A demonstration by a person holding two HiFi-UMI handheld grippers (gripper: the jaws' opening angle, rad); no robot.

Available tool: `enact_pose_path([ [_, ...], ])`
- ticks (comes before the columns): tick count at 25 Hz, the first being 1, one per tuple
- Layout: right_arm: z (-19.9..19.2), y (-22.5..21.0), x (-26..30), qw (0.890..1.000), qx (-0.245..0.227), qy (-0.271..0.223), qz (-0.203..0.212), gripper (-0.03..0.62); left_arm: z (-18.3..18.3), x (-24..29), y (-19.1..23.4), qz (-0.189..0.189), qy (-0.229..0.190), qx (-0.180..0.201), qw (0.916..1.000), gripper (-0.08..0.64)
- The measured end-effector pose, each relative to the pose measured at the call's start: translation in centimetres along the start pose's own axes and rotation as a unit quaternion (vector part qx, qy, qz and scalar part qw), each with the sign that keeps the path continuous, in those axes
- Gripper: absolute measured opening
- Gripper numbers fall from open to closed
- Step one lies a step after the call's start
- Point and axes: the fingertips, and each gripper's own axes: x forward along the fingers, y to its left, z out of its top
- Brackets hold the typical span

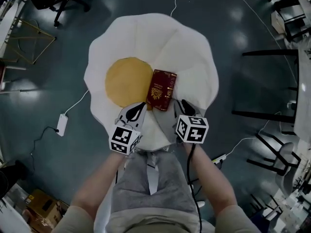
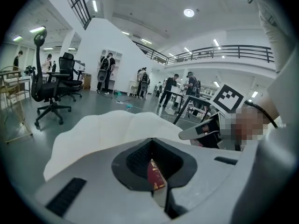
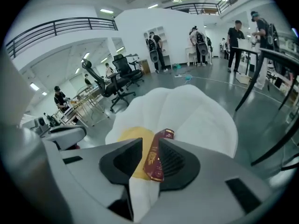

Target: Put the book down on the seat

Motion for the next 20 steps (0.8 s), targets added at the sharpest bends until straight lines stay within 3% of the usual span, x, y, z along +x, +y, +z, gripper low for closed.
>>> enact_pose_path([
  [5,6.0,2.8,-5.8,0.998,-0.041,-0.039,0.016,0.084,6.6,-3.7,-1.4,0.009,-0.026,0.001,0.9996,0.005],
  [11,12.3,6.5,-13.9,0.994,-0.057,-0.089,0.032,0.051,15.2,-8.9,-3.5,0.009,-0.067,0.008,0.9977,0.005],
  [18,18.6,11.0,-24.1,0.981,-0.079,-0.163,0.074,0.029,24.2,-15.0,-6.3,0.001,-0.124,0.014,0.9922,0.005],
  [20,19.9,12.4,-26.8,0.976,-0.093,-0.181,0.083,0.026,26.5,-17.0,-7.1,0.002,-0.140,0.031,0.9896,0.005],
])
